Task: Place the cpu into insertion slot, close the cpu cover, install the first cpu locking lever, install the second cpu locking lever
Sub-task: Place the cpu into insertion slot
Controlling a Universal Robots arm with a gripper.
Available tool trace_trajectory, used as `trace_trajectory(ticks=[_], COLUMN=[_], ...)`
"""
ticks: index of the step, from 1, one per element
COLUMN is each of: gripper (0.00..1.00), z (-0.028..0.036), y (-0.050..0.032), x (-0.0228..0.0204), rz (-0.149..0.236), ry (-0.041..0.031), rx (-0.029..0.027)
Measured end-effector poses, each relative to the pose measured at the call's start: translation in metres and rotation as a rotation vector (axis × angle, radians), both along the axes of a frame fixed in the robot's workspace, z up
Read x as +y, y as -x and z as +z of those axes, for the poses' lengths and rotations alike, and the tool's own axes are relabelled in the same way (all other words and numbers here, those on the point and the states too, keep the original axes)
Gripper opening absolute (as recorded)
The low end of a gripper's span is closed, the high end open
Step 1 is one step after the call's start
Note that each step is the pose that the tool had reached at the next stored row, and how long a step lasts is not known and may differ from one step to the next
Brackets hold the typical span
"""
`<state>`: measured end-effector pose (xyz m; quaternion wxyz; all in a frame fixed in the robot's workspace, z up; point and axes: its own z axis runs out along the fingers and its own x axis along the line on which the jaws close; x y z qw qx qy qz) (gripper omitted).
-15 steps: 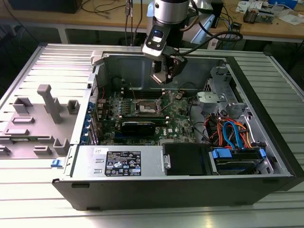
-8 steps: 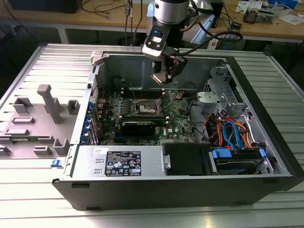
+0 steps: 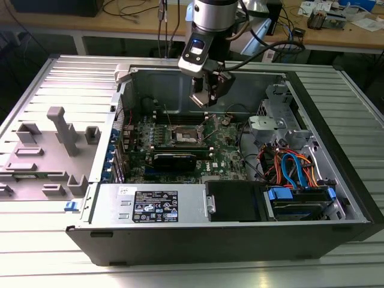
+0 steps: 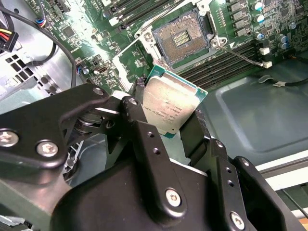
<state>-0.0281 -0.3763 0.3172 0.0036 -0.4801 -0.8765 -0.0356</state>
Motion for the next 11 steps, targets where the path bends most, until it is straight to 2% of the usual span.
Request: trace_trajectory(ticks=[5,7,11], gripper=[0.55,0.55,0.55], z=[-0.0048,-0.0084,-0.013], y=[0.0001,0.0001,0.0], x=[0.0,0.0,0.0], rz=[-0.072,-0.112,-0.165], ry=[0.0009,0.003,0.0072], rx=[0.0048,0.0083,0.0132])
